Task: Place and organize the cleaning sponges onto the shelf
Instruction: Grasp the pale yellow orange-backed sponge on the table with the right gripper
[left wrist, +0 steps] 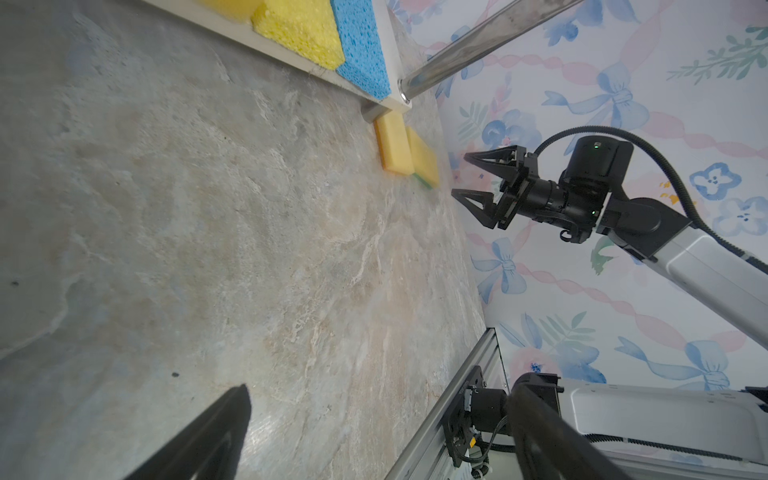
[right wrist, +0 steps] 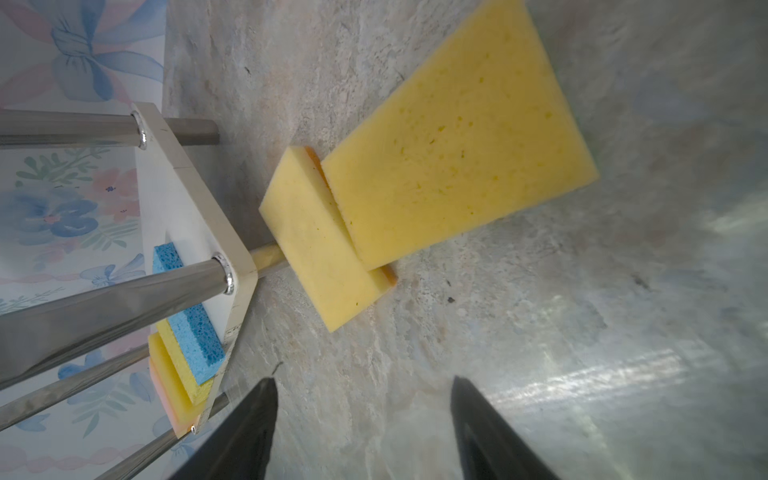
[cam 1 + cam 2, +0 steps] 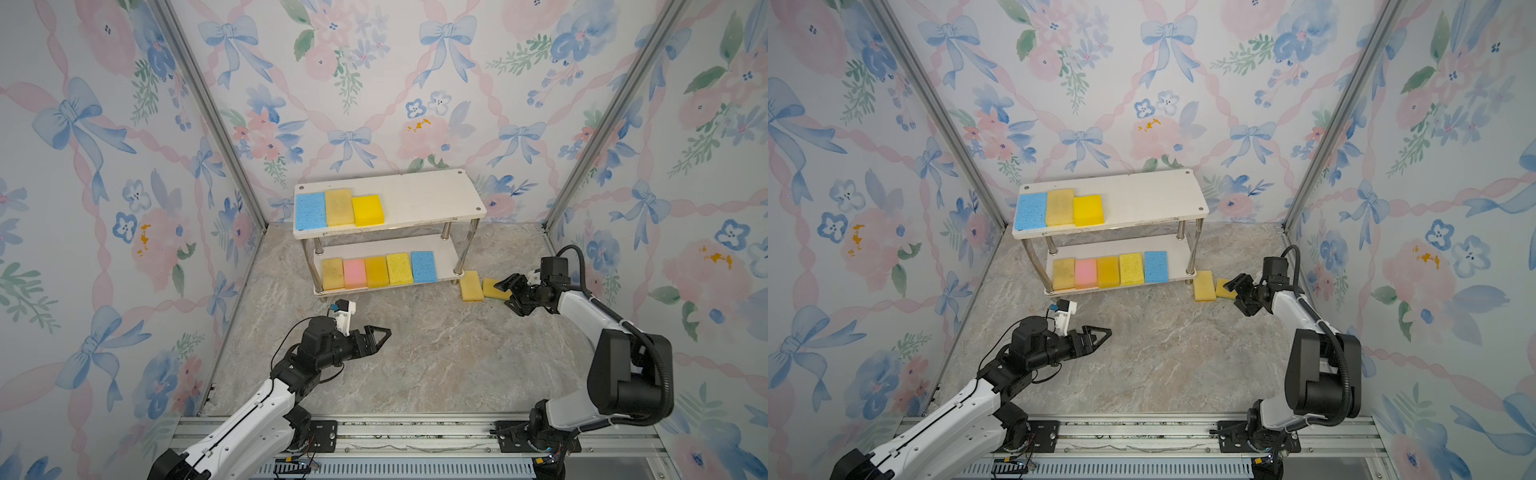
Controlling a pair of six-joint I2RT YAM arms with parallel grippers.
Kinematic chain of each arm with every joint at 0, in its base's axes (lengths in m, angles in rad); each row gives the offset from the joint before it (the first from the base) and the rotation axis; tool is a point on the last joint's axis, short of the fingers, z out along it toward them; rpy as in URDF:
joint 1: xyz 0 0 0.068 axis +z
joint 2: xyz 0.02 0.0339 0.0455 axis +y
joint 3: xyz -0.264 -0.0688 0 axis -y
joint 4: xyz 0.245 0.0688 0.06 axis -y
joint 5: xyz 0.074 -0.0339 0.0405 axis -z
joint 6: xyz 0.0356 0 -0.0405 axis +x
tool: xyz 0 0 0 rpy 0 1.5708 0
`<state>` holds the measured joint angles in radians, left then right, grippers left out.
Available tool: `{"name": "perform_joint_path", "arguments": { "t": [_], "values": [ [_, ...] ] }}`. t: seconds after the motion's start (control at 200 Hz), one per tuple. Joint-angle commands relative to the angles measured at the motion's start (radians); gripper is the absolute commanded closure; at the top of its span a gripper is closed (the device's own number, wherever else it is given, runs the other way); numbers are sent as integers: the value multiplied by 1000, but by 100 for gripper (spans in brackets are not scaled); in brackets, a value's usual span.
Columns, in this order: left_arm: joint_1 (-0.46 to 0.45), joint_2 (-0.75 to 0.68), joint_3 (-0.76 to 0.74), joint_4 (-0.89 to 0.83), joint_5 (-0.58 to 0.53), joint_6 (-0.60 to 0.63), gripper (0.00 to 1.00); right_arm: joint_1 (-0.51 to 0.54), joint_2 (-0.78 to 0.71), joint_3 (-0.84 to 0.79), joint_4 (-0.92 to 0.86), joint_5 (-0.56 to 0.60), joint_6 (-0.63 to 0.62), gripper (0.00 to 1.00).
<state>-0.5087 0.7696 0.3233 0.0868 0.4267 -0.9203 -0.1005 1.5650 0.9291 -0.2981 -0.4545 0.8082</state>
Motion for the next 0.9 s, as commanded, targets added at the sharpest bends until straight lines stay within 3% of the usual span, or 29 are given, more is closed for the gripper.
{"name": "perform_joint_path", "arguments": {
  "t": [0.0, 0.345, 0.545, 0.67, 0.895],
  "values": [
    [-3, 3, -7, 29, -23, -2, 2, 46, 55, 24, 76, -8, 23, 31],
    [13, -14, -25, 26, -16, -4, 2, 108, 202, 27, 168, 29, 85, 35],
    [29, -42, -42, 27, -11, -13, 2, 110, 233, 38, 141, 69, 77, 52],
    [36, -60, -49, 19, -6, -17, 2, 112, 248, 43, 133, 91, 74, 58],
    [50, -87, -55, 4, 0, -19, 2, 127, 252, 32, 160, 106, 83, 83]
  ]
}}
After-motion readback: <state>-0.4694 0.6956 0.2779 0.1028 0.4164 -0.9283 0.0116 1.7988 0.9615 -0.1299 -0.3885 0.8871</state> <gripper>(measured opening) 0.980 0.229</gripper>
